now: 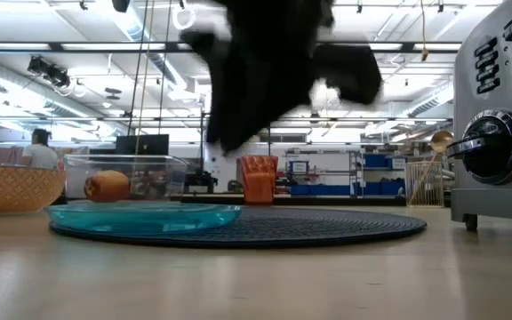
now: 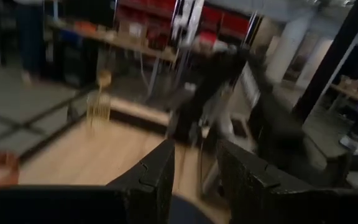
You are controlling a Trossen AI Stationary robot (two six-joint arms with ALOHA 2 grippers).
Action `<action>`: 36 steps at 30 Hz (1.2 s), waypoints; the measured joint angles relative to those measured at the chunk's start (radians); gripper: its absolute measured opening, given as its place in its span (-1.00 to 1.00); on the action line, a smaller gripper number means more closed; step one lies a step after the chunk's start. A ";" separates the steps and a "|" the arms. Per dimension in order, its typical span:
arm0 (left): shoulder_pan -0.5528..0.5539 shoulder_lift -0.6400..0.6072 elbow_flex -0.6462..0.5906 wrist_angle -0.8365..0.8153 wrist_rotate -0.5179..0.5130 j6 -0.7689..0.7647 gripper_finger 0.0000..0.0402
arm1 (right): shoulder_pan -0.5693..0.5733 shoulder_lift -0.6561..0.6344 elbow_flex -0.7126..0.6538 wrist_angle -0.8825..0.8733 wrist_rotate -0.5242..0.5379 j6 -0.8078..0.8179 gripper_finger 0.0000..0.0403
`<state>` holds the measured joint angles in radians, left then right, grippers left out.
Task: Arrange a breakfast setting
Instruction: Put the bowl into the center of the placemat
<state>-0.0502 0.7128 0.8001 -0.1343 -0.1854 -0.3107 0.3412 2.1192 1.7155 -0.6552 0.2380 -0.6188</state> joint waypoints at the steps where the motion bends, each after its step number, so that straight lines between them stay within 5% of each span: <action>1: 0.000 0.000 0.000 -0.034 0.000 -0.022 -0.36 | 0.000 -0.022 0.007 -0.002 0.023 0.029 -0.49; 13: -0.006 0.046 0.000 -0.625 0.061 -0.601 -0.37 | -0.084 -0.310 0.014 -0.112 0.338 0.763 -0.49; 20: -0.093 0.162 0.004 -0.592 0.165 -0.818 -0.47 | -0.132 -0.392 0.012 -0.116 0.326 0.830 -0.49; 27: -0.207 0.251 0.005 -0.940 0.065 -1.026 -0.54 | -0.104 -0.524 0.013 -0.194 0.318 0.840 -0.49; 36: -0.106 0.366 0.004 -0.966 0.024 -1.099 -0.17 | -0.101 -0.569 0.013 -0.390 0.308 0.851 -0.49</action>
<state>-0.1557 1.0791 0.8043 -1.1003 -0.1612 -1.4101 0.2400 1.5501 1.7283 -1.0449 0.5458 0.2317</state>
